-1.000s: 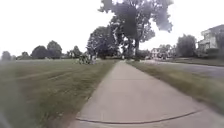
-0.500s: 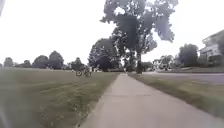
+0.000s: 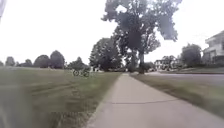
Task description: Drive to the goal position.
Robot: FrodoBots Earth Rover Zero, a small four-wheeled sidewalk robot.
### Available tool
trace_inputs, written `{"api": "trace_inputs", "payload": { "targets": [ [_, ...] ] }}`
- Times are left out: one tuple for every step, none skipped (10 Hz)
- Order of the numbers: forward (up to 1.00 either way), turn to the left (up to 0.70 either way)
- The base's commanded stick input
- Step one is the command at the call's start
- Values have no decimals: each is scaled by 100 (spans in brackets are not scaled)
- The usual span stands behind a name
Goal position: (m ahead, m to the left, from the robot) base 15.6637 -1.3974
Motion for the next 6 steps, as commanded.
{"api": "trace_inputs", "payload": {
  "targets": [
    [100, 0],
    [100, 0],
    [100, 0],
    [100, 0],
    [100, 0],
    [100, 0]
  ]
}}
